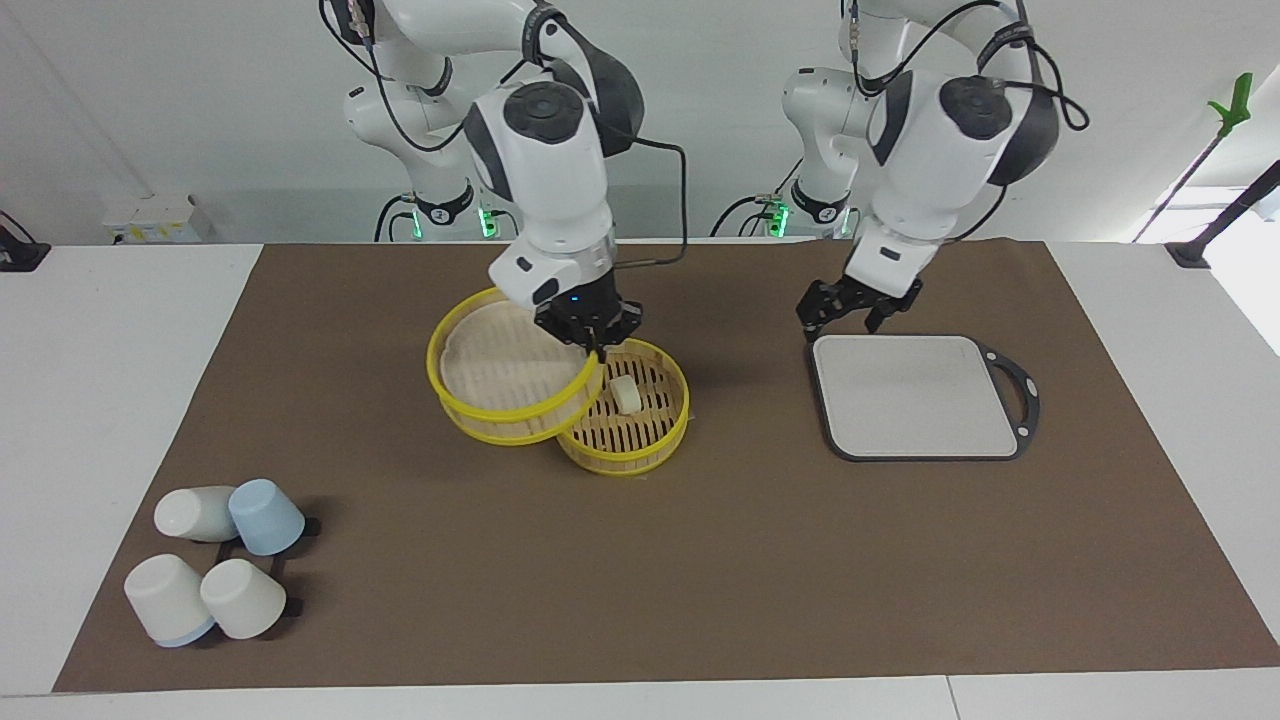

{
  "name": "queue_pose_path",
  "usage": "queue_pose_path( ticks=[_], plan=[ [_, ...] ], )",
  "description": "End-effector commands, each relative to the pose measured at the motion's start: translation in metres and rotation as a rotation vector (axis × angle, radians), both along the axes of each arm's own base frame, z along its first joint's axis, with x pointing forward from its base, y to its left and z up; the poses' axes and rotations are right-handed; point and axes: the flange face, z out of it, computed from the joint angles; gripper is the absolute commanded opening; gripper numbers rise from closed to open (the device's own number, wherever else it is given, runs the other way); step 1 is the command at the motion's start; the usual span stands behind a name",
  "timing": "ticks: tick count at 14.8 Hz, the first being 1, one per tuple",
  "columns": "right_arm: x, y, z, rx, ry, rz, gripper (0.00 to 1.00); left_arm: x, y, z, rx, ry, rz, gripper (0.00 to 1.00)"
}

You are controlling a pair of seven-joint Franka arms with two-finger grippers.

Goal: Place bun in steamer

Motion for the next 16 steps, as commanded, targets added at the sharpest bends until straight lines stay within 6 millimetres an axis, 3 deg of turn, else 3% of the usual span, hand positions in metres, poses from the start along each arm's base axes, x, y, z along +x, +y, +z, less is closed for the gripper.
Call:
queue_pose_path(
  ticks=[1, 3, 5, 11, 16],
  plan=[
    [-0.01, 0.051, -0.034, -0.012, 0.022, -0.023, 0.0, -0.011, 0.063, 0.021, -0.012, 0.016, -0.062, 1.0],
    [-0.015, 0.077, -0.059, -0.027, 0.033, -0.024, 0.0, -0.012, 0.093, 0.033, -0.003, 0.023, -0.093, 1.0],
    [-0.016, 0.085, -0.064, -0.012, 0.017, -0.016, 0.0, -0.014, 0.111, 0.047, 0.054, 0.033, -0.13, 1.0],
    [-0.023, 0.105, -0.086, -0.009, 0.002, 0.011, 0.0, -0.023, 0.122, 0.056, 0.13, 0.054, -0.181, 1.0],
    [-0.018, 0.099, -0.101, -0.011, -0.002, 0.012, 0.0, -0.025, 0.122, 0.056, 0.128, 0.072, -0.184, 1.0]
  ],
)
